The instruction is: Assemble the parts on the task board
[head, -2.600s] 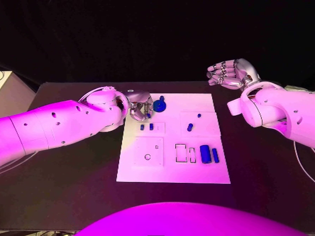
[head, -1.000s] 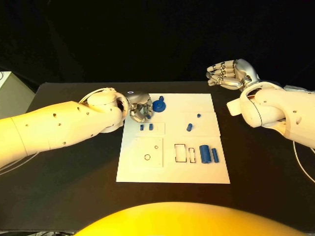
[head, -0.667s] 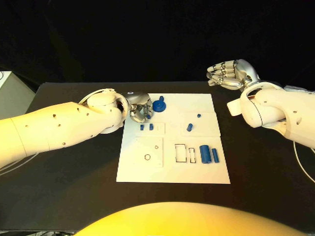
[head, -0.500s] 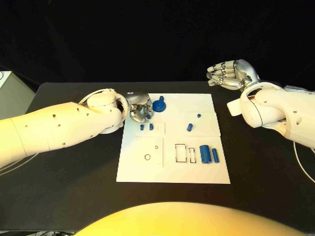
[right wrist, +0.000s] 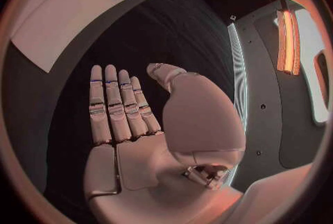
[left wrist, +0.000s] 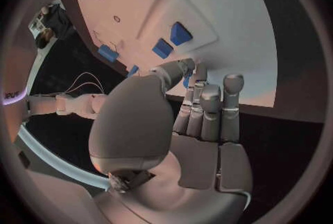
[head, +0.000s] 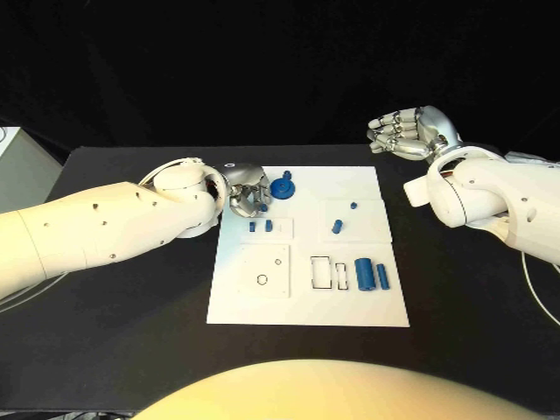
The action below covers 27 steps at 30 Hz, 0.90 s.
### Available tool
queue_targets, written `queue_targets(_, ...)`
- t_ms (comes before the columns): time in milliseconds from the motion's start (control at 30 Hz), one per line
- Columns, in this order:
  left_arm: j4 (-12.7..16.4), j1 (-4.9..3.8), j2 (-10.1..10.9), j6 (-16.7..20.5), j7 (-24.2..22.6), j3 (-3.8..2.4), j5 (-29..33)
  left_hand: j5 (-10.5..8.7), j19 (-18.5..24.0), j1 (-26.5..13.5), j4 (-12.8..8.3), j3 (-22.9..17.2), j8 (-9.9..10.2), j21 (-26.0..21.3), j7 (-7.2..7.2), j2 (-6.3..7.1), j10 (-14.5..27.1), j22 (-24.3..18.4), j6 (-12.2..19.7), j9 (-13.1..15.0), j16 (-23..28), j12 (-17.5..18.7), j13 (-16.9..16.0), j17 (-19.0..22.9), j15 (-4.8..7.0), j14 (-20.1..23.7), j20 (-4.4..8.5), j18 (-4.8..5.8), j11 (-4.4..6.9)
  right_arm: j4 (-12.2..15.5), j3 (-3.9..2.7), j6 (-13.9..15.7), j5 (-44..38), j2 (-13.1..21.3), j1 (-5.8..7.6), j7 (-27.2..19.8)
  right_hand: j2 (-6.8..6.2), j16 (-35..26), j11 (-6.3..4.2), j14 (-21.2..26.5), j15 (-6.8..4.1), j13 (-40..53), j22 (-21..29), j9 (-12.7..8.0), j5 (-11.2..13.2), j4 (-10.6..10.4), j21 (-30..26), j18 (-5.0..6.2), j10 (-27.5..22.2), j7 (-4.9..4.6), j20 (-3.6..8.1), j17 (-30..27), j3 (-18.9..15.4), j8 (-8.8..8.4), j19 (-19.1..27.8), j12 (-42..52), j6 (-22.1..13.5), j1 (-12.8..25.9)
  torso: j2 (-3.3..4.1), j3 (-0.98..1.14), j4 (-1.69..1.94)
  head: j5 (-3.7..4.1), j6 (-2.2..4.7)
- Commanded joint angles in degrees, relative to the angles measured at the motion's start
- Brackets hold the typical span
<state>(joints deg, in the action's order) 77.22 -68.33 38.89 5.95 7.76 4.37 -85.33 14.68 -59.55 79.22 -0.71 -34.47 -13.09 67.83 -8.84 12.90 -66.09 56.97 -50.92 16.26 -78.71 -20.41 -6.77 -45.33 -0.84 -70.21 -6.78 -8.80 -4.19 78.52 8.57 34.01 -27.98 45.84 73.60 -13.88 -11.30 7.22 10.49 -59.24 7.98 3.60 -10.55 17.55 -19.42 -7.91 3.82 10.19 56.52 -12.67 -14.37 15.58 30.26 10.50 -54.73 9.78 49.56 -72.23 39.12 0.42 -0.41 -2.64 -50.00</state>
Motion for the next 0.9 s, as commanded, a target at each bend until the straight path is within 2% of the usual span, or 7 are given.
queue_targets(33, -0.26, 0.0, 0.02, 0.39, 0.66, -0.04, -0.39, -0.1, -0.35, -0.06, 0.18, 0.22, 0.32, -0.08, 0.09, 0.47, -0.44, 0.17, 0.48, -0.12, -0.02, -0.03, -0.13, -0.22, 0.28, -0.27, 0.11, 0.18, 0.12, 0.1, -0.01, -0.84, -0.19, 0.06, -0.05, -0.33, -0.07, -0.38, 0.1, 0.1, 0.22, -0.05, 0.25, -0.1, -0.22, 0.5, -0.18, 0.3, -0.36, -1.04, -0.17, -0.17, -0.03, -0.26, 0.43, -0.46, 0.32, 0.53, -0.04, 0.03, 0.01, 0.01, 0.0)
queue_targets(300, -0.61, 0.0, 0.49, 0.2, 1.03, -0.16, -0.52, -0.08, -0.46, 0.12, 0.14, 0.27, 0.81, -0.13, 0.33, 0.53, -0.61, 0.15, 1.33, -0.38, -0.08, -0.14, -0.44, -0.33, 0.46, -0.4, 0.26, 0.18, 0.31, -0.09, -0.01, -1.54, -1.5, 0.35, -0.09, 0.07, -0.48, -0.09, -0.09, -1.52, -0.16, 0.05, 1.12, -0.27, 1.37, 2.19, 0.39, 0.44, -0.1, -0.8, 0.09, -0.68, -0.06, -0.58, -0.73, -1.24, 0.91, -0.78, -0.04, 0.02, 0.0, 0.09, 0.0)
queue_targets(467, -0.33, 0.0, 1.32, 0.5, 1.04, -0.34, -0.49, -0.06, -0.15, 0.17, 0.13, 0.26, 0.79, -0.41, 0.34, 0.56, -0.2, -0.22, 1.28, -0.4, 0.04, 0.07, -0.46, -0.04, 0.45, -0.19, 0.3, 0.09, 0.23, -0.71, -0.01, -3.25, -6.42, 0.78, -0.1, 1.05, -0.86, 1.52, -1.3, -5.88, -1.72, 0.1, 1.41, -0.31, 4.61, 4.66, 2.02, 0.45, 3.43, 0.17, 1.7, -0.6, 0.46, -0.57, -4.66, -0.87, 2.64, -3.33, -0.04, 0.01, 0.0, 0.15, 0.0)
queue_targets(600, -0.33, -0.02, 2.27, 2.2, 0.29, -0.81, 1.23, -0.01, 0.62, 0.67, 0.0, -0.16, 0.54, -1.05, 0.25, 0.17, 0.59, -1.07, 0.82, -0.37, 0.55, 0.42, -0.54, 1.41, 0.34, 0.65, 0.34, -0.1, 0.02, -1.28, -0.01, -6.75, -13.71, 1.38, -0.1, 2.88, -0.98, 3.1, -2.46, -9.96, -3.35, 0.0, 0.75, -0.27, 4.9, 6.37, 4.35, 0.31, 6.89, 1.14, 3.62, 0.09, 0.85, -0.43, -8.45, -0.94, 4.39, -4.86, -0.09, 0.02, 0.06, 0.6, 0.32)
queue_targets(667, -0.62, -0.03, 2.89, 3.54, -0.62, -1.21, 4.49, 0.15, 4.05, 0.99, -0.08, -0.91, 0.18, -3.64, -0.17, -0.08, 2.31, -4.48, 0.21, -0.35, 2.83, 1.31, -0.44, 6.82, -0.14, 4.03, 0.16, -0.89, -0.65, -1.47, -0.02, -9.06, -18.08, 1.66, -0.1, 4.02, -0.62, 5.25, -3.51, -14.31, -5.05, 0.18, -0.78, -0.16, 5.14, 7.71, 7.37, 0.3, 9.86, 2.02, 5.55, 1.3, -0.25, -0.08, -12.12, -0.57, 5.79, -6.0, -0.09, 0.05, -0.01, 1.12, 0.74)
queue_targets(733, -1.04, -0.06, 3.6, 4.82, -1.91, -1.61, 10.23, 0.29, 8.24, 1.12, -0.11, -1.79, -0.26, -6.82, -0.45, -0.24, 3.32, -7.96, -0.41, -0.34, 7.7, 1.79, -0.47, 16.11, -0.53, 10.4, -0.14, -1.7, -1.16, -1.5, -0.02, -11.22, -22.39, 1.91, -0.1, 5.16, -0.3, 6.37, -4.2, -16.44, -5.87, 0.09, -2.31, -0.3, 5.3, 8.42, 9.71, 0.06, 11.46, 2.44, 6.83, 2.26, -1.42, -0.19, -13.34, -1.19, 6.63, -6.31, -0.05, 0.11, -0.1, 1.46, 1.05)
queue_targets(900, -2.2, -0.19, 6.15, 6.54, -11.33, -2.43, 34.88, -0.01, 11.54, 0.86, -0.16, -2.03, -0.61, -9.64, -1.73, -0.55, 6.29, -9.08, -0.72, -0.63, 13.94, 1.8, -0.55, 19.24, -1.82, 14.35, -1.21, -1.67, -2.69, -0.7, -0.02, -16.81, -37.53, 2.64, -0.09, 8.91, 0.15, 11.05, -5.52, -22.71, -7.6, 0.21, -8.24, -1.0, 6.28, 9.9, 17.86, -0.11, 14.96, 3.44, 9.45, 6.58, -3.93, -0.91, -15.25, -3.47, 9.0, -6.7, -0.06, 0.21, -0.17, 2.91, 2.0)
